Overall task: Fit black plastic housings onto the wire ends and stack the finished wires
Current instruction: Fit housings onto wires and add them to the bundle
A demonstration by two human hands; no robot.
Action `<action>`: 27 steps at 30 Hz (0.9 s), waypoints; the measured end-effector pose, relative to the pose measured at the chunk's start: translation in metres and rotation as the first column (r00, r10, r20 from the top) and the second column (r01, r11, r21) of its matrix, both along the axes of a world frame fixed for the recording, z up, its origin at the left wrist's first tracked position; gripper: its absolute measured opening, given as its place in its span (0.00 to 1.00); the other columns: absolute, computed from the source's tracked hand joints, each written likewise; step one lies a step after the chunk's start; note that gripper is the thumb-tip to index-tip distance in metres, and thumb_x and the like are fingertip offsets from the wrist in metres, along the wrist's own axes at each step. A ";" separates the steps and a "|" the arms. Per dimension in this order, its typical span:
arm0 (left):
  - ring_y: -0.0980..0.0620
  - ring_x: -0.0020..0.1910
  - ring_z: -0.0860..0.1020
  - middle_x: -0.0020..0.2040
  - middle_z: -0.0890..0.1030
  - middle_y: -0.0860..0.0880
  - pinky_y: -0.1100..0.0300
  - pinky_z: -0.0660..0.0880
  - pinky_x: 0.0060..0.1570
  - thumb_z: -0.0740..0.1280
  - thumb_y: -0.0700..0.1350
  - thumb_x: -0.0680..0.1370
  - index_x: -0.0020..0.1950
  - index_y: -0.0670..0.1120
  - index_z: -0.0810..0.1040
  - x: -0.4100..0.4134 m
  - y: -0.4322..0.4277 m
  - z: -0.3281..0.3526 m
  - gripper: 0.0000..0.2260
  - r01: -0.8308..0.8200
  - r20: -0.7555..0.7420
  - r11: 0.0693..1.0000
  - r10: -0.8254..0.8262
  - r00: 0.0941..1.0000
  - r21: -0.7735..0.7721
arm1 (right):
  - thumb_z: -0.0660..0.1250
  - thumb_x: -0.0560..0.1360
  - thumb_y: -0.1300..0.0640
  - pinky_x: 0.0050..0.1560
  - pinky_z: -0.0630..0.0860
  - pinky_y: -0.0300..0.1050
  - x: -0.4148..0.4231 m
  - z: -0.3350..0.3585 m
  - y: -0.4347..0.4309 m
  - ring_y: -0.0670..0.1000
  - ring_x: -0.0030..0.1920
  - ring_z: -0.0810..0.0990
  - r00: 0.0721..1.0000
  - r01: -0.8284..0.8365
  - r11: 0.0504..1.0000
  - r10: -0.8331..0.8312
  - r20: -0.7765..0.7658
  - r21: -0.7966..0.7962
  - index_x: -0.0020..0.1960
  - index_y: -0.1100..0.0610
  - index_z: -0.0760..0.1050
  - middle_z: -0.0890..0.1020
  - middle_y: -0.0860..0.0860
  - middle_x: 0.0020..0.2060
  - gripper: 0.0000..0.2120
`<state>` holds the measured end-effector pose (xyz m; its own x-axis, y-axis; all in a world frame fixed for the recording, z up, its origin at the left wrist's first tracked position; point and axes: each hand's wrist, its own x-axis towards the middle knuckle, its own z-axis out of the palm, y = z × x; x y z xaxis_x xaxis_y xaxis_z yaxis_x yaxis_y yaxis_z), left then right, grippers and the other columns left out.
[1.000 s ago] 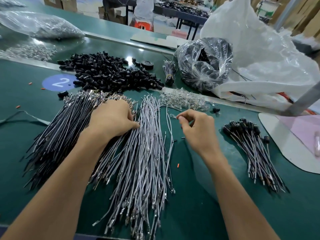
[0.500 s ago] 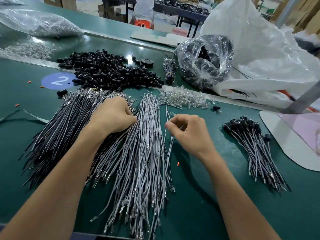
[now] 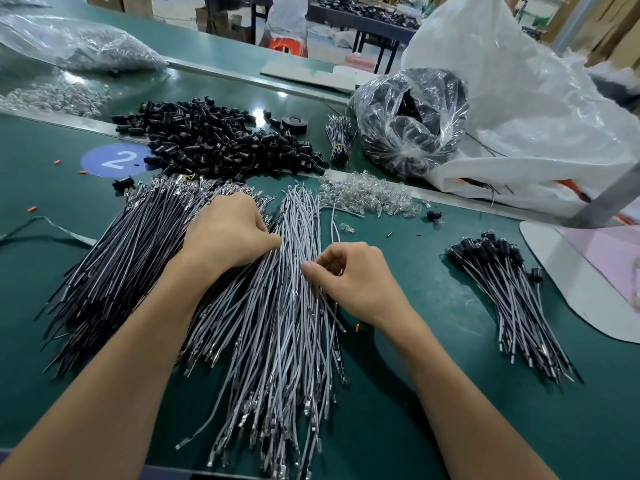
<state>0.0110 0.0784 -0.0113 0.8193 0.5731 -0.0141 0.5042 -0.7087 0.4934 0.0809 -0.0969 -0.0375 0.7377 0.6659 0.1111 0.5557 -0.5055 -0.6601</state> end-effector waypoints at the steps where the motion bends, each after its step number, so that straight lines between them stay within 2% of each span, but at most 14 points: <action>1: 0.47 0.38 0.82 0.35 0.85 0.46 0.55 0.79 0.39 0.74 0.53 0.71 0.37 0.44 0.86 0.000 0.000 0.000 0.12 -0.002 0.000 1.000 0.002 1.000 0.003 | 0.71 0.74 0.46 0.35 0.74 0.42 0.000 0.000 0.001 0.43 0.31 0.76 1.000 -0.001 1.000 0.001 -0.006 -0.016 0.36 0.51 0.79 0.79 0.44 0.28 0.11; 4: 0.47 0.38 0.82 0.36 0.85 0.45 0.55 0.79 0.38 0.74 0.53 0.71 0.38 0.43 0.86 -0.001 0.000 -0.001 0.13 -0.008 -0.004 1.000 0.008 1.000 -0.003 | 0.72 0.75 0.51 0.33 0.70 0.35 0.002 0.004 0.000 0.39 0.27 0.73 0.996 -0.009 1.000 0.007 -0.090 -0.021 0.35 0.50 0.78 0.78 0.43 0.27 0.10; 6: 0.46 0.38 0.83 0.36 0.85 0.45 0.55 0.79 0.38 0.74 0.52 0.71 0.37 0.42 0.86 0.000 0.000 -0.001 0.13 -0.013 0.001 1.000 0.013 1.000 -0.012 | 0.71 0.75 0.53 0.30 0.68 0.31 0.004 0.006 -0.002 0.38 0.25 0.72 0.986 0.011 0.999 -0.006 -0.164 0.030 0.36 0.53 0.79 0.79 0.45 0.28 0.10; 11: 0.50 0.37 0.81 0.32 0.82 0.51 0.58 0.77 0.38 0.73 0.49 0.74 0.32 0.47 0.84 -0.002 0.000 0.003 0.11 -0.006 0.032 0.999 0.008 0.999 -0.050 | 0.70 0.76 0.60 0.32 0.68 0.30 0.009 0.012 -0.010 0.39 0.27 0.73 0.926 0.079 0.956 0.034 -0.375 0.282 0.41 0.58 0.80 0.82 0.48 0.31 0.06; 13: 0.52 0.39 0.80 0.33 0.81 0.54 0.58 0.77 0.42 0.73 0.47 0.74 0.36 0.51 0.83 -0.005 0.004 0.006 0.07 -0.047 0.121 0.998 0.052 0.991 -0.046 | 0.69 0.77 0.62 0.32 0.69 0.29 0.011 0.015 -0.013 0.38 0.29 0.75 0.901 0.106 0.920 0.072 -0.428 0.378 0.45 0.57 0.80 0.82 0.47 0.32 0.03; 15: 0.50 0.43 0.81 0.37 0.81 0.53 0.55 0.78 0.45 0.75 0.47 0.73 0.40 0.53 0.82 -0.010 0.010 0.009 0.04 -0.134 0.199 0.991 0.127 0.972 0.023 | 0.69 0.77 0.63 0.33 0.69 0.29 0.012 0.016 -0.015 0.38 0.30 0.75 0.894 0.130 0.899 0.075 -0.441 0.417 0.50 0.56 0.81 0.81 0.45 0.33 0.05; 16: 0.48 0.44 0.81 0.38 0.82 0.52 0.54 0.78 0.46 0.77 0.49 0.71 0.40 0.53 0.82 -0.012 0.012 0.010 0.05 -0.163 0.192 0.985 0.149 0.970 0.058 | 0.69 0.77 0.63 0.33 0.69 0.29 0.013 0.016 -0.016 0.38 0.30 0.74 0.898 0.138 0.896 0.067 -0.434 0.423 0.51 0.55 0.82 0.81 0.44 0.33 0.06; 19: 0.47 0.44 0.80 0.41 0.83 0.49 0.56 0.76 0.43 0.77 0.53 0.70 0.40 0.52 0.83 -0.012 0.011 0.011 0.07 -0.174 0.074 0.980 0.167 0.983 0.101 | 0.68 0.78 0.62 0.34 0.68 0.31 0.012 0.016 -0.016 0.39 0.30 0.72 0.914 0.149 0.896 0.038 -0.404 0.419 0.48 0.54 0.83 0.79 0.41 0.31 0.06; 22: 0.47 0.43 0.79 0.40 0.83 0.49 0.56 0.73 0.40 0.76 0.48 0.73 0.40 0.51 0.83 -0.008 0.007 0.009 0.04 -0.173 0.065 0.978 0.166 0.984 0.119 | 0.68 0.78 0.63 0.34 0.68 0.31 0.009 0.015 -0.015 0.39 0.30 0.72 0.920 0.147 0.894 0.034 -0.391 0.424 0.47 0.55 0.83 0.79 0.42 0.30 0.06; 24: 0.48 0.41 0.78 0.39 0.82 0.51 0.57 0.72 0.38 0.75 0.44 0.73 0.37 0.52 0.82 -0.008 0.007 0.008 0.06 -0.195 0.099 0.973 0.184 0.978 0.124 | 0.68 0.78 0.63 0.34 0.69 0.30 0.008 0.016 -0.014 0.38 0.30 0.73 0.923 0.149 0.888 0.033 -0.384 0.434 0.47 0.56 0.83 0.79 0.41 0.31 0.06; 27: 0.46 0.43 0.80 0.40 0.83 0.49 0.56 0.73 0.39 0.74 0.45 0.74 0.38 0.52 0.83 -0.009 0.010 0.007 0.06 -0.211 0.111 0.970 0.198 0.974 0.118 | 0.68 0.78 0.63 0.34 0.69 0.30 0.008 0.017 -0.015 0.38 0.30 0.73 0.922 0.164 0.877 0.026 -0.386 0.452 0.47 0.57 0.82 0.79 0.41 0.31 0.05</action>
<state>0.0023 0.0882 -0.0042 0.6785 0.7204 0.1441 0.5990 -0.6560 0.4593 0.0892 -0.1122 -0.0202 0.8285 0.5500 0.1050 0.1977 -0.1120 -0.9738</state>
